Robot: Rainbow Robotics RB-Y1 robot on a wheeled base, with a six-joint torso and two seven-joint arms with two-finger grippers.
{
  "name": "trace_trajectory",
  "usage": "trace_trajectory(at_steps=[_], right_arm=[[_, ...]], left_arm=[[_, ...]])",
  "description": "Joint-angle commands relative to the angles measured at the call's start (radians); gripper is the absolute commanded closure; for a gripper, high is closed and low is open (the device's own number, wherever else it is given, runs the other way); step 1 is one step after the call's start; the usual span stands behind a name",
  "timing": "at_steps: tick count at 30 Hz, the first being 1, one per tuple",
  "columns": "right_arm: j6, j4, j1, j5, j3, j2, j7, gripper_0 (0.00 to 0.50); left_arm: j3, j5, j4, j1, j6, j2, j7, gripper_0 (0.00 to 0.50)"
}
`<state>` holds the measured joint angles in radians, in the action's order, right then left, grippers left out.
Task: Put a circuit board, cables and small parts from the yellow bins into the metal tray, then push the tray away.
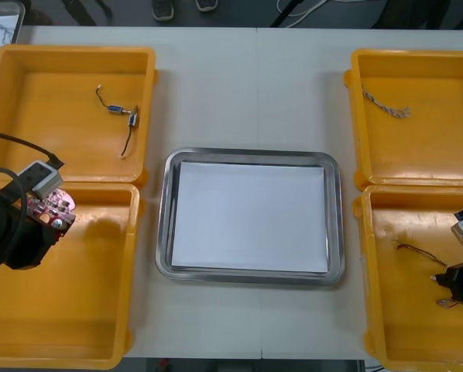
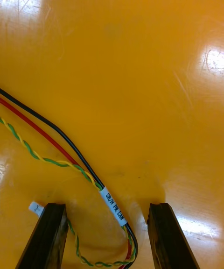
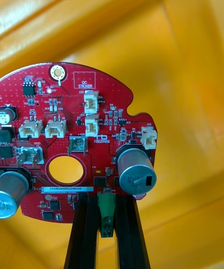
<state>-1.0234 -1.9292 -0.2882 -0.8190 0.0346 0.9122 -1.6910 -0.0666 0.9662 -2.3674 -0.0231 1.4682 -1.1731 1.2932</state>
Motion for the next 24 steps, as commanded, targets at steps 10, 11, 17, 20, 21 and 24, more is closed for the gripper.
trace_trajectory(at_steps=[10,11,17,20,21,24], right_arm=[[0.066,0.039,-0.029,-0.017,-0.033,0.04,-0.013,0.105],[0.066,0.041,-0.032,-0.019,-0.033,0.04,-0.01,0.229],[0.065,0.039,-0.035,-0.029,-0.033,0.04,-0.007,0.5],[0.065,0.039,-0.034,-0.032,-0.033,0.04,-0.007,0.5],[0.065,0.038,-0.034,-0.034,-0.03,0.04,-0.007,0.5],[0.063,0.026,-0.034,-0.045,-0.015,0.04,-0.007,0.5]], left_arm=[[-0.245,-0.053,-0.085,-0.337,0.153,0.113,-0.331,0.5],[-0.266,-0.058,-0.085,-0.362,0.153,0.119,-0.354,0.5],[-0.361,-0.078,-0.085,-0.459,0.161,0.164,-0.468,0.5],[-0.415,-0.089,-0.085,-0.514,0.184,0.19,-0.522,0.5],[-0.432,-0.093,-0.085,-0.531,0.195,0.197,-0.539,0.5],[-0.483,-0.104,-0.081,-0.586,0.219,0.224,-0.597,0.5]])
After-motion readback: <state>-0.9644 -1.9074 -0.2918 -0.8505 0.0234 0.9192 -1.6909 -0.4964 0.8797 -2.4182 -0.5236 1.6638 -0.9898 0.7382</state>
